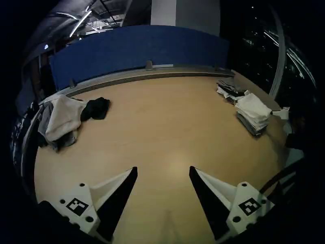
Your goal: Fold towel
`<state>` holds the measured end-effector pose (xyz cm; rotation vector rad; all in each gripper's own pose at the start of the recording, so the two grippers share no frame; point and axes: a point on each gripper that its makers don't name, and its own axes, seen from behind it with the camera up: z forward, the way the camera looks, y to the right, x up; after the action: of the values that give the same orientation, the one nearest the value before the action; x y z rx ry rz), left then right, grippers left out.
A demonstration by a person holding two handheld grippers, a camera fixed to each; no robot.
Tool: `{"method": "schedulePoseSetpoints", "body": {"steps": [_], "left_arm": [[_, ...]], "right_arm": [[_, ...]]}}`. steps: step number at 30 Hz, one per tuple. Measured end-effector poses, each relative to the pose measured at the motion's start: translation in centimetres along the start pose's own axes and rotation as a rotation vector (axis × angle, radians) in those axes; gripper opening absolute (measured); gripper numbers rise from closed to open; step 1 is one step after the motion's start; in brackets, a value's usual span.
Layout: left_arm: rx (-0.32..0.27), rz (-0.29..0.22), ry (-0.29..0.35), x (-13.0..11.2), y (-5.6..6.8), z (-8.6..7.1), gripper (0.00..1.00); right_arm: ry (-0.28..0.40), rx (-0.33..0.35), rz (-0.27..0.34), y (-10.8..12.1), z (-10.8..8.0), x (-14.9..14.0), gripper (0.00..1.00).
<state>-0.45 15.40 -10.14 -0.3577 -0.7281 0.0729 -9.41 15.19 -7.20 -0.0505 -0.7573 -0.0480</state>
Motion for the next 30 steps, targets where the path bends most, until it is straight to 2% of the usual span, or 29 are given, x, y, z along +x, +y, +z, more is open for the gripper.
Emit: {"method": "schedulePoseSetpoints", "body": {"steps": [8,12,20,21,28,30], "left_arm": [[0.004,0.001,0.003,-0.1,-0.1,-0.3,0.95],[0.008,0.003,0.003,-0.1,-0.3,-0.5,0.94],[0.008,-0.003,0.006,0.0,-0.5,-0.7,0.94],[0.008,-0.003,0.006,0.0,-0.5,-0.7,0.94],[0.004,0.001,0.009,0.2,-0.4,-0.6,0.95],[0.003,0.001,0.009,0.2,-0.4,-0.6,0.95]], "right_arm": [[-0.03,-0.008,-0.004,0.6,1.2,-2.0,0.03],[-0.026,-0.017,-0.006,0.8,0.8,-1.8,0.12],[-0.02,-0.06,-0.007,2.0,-0.8,-2.2,0.59],[-0.016,-0.062,-0.005,2.0,-1.1,-2.2,0.63],[0.042,-0.025,0.026,0.0,-2.1,-0.3,0.95],[0.058,-0.012,0.029,-0.8,-2.1,0.3,1.0]]}}
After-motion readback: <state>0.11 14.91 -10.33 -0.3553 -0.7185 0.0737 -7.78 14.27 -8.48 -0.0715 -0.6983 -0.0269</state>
